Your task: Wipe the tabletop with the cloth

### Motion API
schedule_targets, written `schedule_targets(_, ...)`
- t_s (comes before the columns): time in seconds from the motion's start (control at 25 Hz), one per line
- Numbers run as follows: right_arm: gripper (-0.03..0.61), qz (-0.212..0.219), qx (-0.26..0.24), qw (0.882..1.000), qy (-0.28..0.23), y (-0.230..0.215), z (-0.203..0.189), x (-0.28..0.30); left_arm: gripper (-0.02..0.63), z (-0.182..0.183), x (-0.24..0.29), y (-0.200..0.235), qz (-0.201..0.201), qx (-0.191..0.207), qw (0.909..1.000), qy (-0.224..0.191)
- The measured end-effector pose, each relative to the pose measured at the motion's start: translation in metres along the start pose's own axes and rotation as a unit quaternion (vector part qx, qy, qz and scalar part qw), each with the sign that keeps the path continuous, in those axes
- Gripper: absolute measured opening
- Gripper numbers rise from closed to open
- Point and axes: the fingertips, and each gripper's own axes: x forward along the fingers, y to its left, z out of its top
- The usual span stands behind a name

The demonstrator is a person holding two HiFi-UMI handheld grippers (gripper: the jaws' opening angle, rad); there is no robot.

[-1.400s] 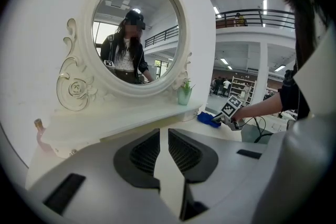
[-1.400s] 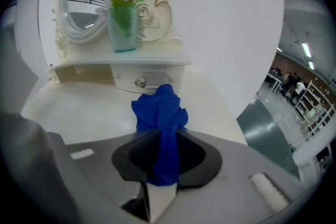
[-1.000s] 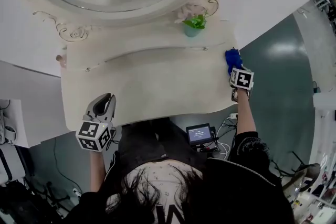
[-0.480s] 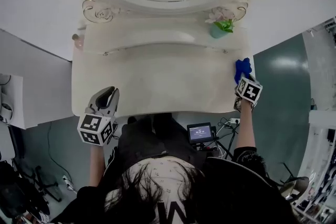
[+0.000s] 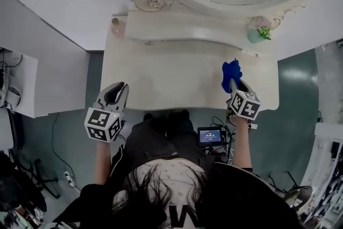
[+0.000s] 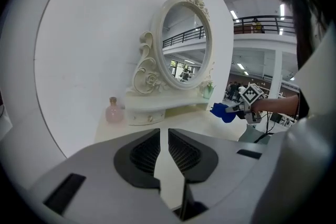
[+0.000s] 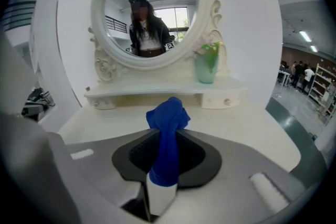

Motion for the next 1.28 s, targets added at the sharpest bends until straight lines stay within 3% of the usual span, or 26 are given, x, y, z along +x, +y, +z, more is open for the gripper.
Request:
schedule_targets(0.16, 0.091, 0.079, -0.027, 0.996, 0.000, 0.115, -0.006, 0.003, 0.037, -0.016, -0.034, 0.039, 0.010, -0.003, 0.9999, -0.003)
schedule_targets(0.32, 0.091, 0.157, -0.072, 0.985, 0.007, 0.230, -0.015, 0.011, 0.037, -0.033, -0.064, 0.070, 0.018, -0.014, 0.9997, -0.008)
schedule_targets(0.52, 0.091, 0.238, -0.136, 0.961, 0.019, 0.360, -0.030, 0.022, 0.037, -0.048, -0.097, 0.101, 0.036, -0.032, 0.9986, -0.020)
schedule_targets(0.68, 0.091, 0.281, -0.193, 0.940, 0.034, 0.437, -0.050, 0.029, 0.037, -0.063, -0.122, 0.115, 0.055, -0.050, 0.9969, -0.028)
schedule_targets(0.96, 0.091, 0.299, -0.263, 0.915, 0.062, 0.500, -0.086, 0.051, 0.037, -0.086, -0.160, 0.126, 0.092, -0.079, 0.9921, -0.034)
schedule_targets(1.28, 0.091, 0.293, -0.299, 0.903, 0.097, 0.496, -0.123, 0.068, 0.037, -0.108, -0.185, 0.137, 0.119, -0.095, 0.9882, -0.022)
